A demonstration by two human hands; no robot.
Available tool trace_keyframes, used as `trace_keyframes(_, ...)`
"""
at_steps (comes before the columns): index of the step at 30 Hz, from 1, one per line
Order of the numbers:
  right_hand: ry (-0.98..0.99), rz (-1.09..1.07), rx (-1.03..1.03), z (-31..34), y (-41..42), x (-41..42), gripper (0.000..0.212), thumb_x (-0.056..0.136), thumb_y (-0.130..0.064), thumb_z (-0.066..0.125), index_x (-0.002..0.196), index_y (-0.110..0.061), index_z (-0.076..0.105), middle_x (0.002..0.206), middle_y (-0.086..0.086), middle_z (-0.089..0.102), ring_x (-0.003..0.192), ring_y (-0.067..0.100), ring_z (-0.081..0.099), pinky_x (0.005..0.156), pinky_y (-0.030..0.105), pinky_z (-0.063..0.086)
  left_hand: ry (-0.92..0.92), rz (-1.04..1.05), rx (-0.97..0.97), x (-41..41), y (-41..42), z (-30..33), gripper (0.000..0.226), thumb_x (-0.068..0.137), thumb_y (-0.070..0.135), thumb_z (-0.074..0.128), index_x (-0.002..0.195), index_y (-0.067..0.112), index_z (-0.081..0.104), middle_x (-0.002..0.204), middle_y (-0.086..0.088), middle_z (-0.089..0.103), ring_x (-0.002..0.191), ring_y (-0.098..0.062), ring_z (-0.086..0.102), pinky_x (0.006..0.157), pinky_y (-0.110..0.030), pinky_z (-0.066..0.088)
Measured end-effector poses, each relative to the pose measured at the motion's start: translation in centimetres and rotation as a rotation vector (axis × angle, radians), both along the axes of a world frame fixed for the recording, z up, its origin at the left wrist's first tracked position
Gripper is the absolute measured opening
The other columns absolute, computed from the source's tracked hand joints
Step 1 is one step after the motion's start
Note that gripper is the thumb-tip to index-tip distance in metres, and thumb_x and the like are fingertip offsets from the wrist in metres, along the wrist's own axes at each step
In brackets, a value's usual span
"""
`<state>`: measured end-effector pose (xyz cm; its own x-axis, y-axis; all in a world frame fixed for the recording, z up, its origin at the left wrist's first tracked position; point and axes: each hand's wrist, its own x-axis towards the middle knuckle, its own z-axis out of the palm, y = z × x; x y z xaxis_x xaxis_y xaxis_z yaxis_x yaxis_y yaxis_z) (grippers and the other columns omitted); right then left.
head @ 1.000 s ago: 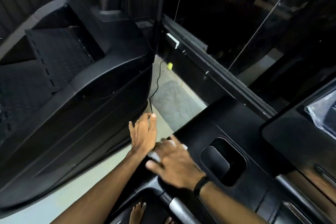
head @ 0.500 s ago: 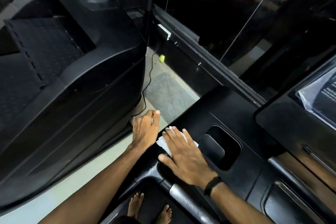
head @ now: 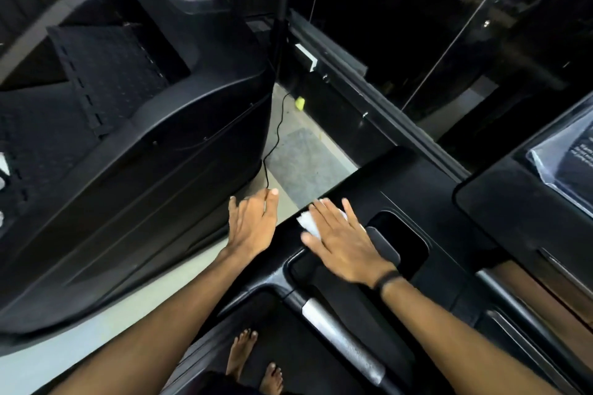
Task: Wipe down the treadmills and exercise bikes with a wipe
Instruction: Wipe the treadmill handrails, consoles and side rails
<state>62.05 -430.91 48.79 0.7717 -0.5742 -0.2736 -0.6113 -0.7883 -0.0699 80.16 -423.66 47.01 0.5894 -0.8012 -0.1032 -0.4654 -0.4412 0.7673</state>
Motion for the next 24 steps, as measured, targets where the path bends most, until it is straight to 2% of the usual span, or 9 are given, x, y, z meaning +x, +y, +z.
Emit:
trace_keyframes(2, 0.059, -0.036, 0.032, -0.1, -2.3, 3.5, 0.085, 0.097, -0.064, 0.002, 0.15, -0.008, 0.037, 0.158, 0.005, 0.036, 0.151, 0.017, 0.017, 0.121, 0.042, -0.018, -0.012, -0.005, 0.006, -0.4, 0.6, 0.7, 0.041, 0.107, 0.037, 0.027, 0.105, 0.015, 0.061, 0.102, -0.006, 0.07, 0.114, -0.025, 0.058, 0.121, -0.049, 0.012)
trace_keyframes(4, 0.104, -0.04, 0.041, -0.3, -3.4, 4.7, 0.082, 0.1, -0.063, 0.006, 0.141, -0.008, 0.05, 0.148, 0.006, 0.049, 0.145, 0.018, 0.03, 0.122, 0.045, -0.016, -0.056, 0.013, -0.018, -0.8, 1.9, 1.2, 0.038, 0.107, 0.037, 0.028, 0.098, 0.018, 0.059, 0.095, -0.002, 0.069, 0.109, -0.023, 0.06, 0.121, -0.049, 0.012)
trace_keyframes(7, 0.108, -0.028, 0.052, -0.8, -3.7, 4.6, 0.083, 0.1, -0.064, 0.005, 0.134, -0.008, 0.057, 0.141, 0.006, 0.055, 0.143, 0.018, 0.032, 0.122, 0.048, -0.016, -0.145, 0.048, 0.01, -0.1, 4.6, 1.0, 0.037, 0.106, 0.037, 0.029, 0.097, 0.018, 0.06, 0.089, -0.001, 0.067, 0.105, -0.022, 0.062, 0.121, -0.049, 0.01)
trace_keyframes(13, 0.12, -0.053, 0.04, -0.8, -2.3, 4.9, 0.083, 0.1, -0.063, 0.002, 0.139, -0.01, 0.053, 0.145, 0.005, 0.051, 0.145, 0.018, 0.03, 0.121, 0.051, -0.016, -0.181, 0.147, 0.115, 2.1, 9.6, -0.4, 0.039, 0.106, 0.041, 0.026, 0.088, 0.021, 0.054, 0.081, 0.0, 0.064, 0.1, -0.024, 0.063, 0.12, -0.054, 0.011)
trace_keyframes(16, 0.085, -0.022, 0.075, -0.5, 1.9, 6.0, 0.079, 0.1, -0.063, 0.007, 0.14, -0.012, 0.051, 0.144, 0.008, 0.051, 0.144, 0.019, 0.032, 0.121, 0.051, -0.014, -0.185, 0.155, 0.122, 2.6, 10.9, -0.8, 0.041, 0.105, 0.042, 0.023, 0.086, 0.02, 0.053, 0.08, 0.0, 0.065, 0.098, -0.025, 0.064, 0.12, -0.054, 0.012)
trace_keyframes(18, 0.057, 0.069, 0.051, -0.6, 6.2, 7.2, 0.067, 0.102, -0.058, 0.011, 0.139, -0.018, 0.05, 0.142, 0.009, 0.052, 0.142, 0.022, 0.033, 0.122, 0.052, -0.009, -0.161, 0.159, 0.103, 3.2, 11.2, -0.8, 0.043, 0.105, 0.043, 0.023, 0.091, 0.019, 0.056, 0.087, -0.002, 0.068, 0.103, -0.025, 0.063, 0.12, -0.053, 0.011)
trace_keyframes(21, -0.057, 0.163, 0.032, -1.5, 12.0, 8.4, 0.063, 0.105, -0.053, 0.015, 0.134, -0.012, 0.053, 0.133, 0.009, 0.056, 0.133, 0.025, 0.041, 0.122, 0.046, 0.0, -0.131, 0.166, 0.075, 3.7, 11.7, -0.8, 0.043, 0.106, 0.04, 0.024, 0.098, 0.016, 0.059, 0.096, -0.005, 0.07, 0.107, -0.026, 0.062, 0.121, -0.051, 0.01)
trace_keyframes(24, -0.118, 0.214, 0.071, -1.3, 14.2, 8.7, 0.063, 0.105, -0.055, 0.016, 0.139, -0.014, 0.051, 0.137, 0.004, 0.054, 0.136, 0.019, 0.039, 0.123, 0.042, -0.001, -0.133, 0.108, 0.062, 4.3, 13.2, -0.6, 0.041, 0.105, 0.04, 0.024, 0.089, 0.019, 0.055, 0.088, -0.002, 0.069, 0.101, -0.025, 0.064, 0.121, -0.052, 0.011)
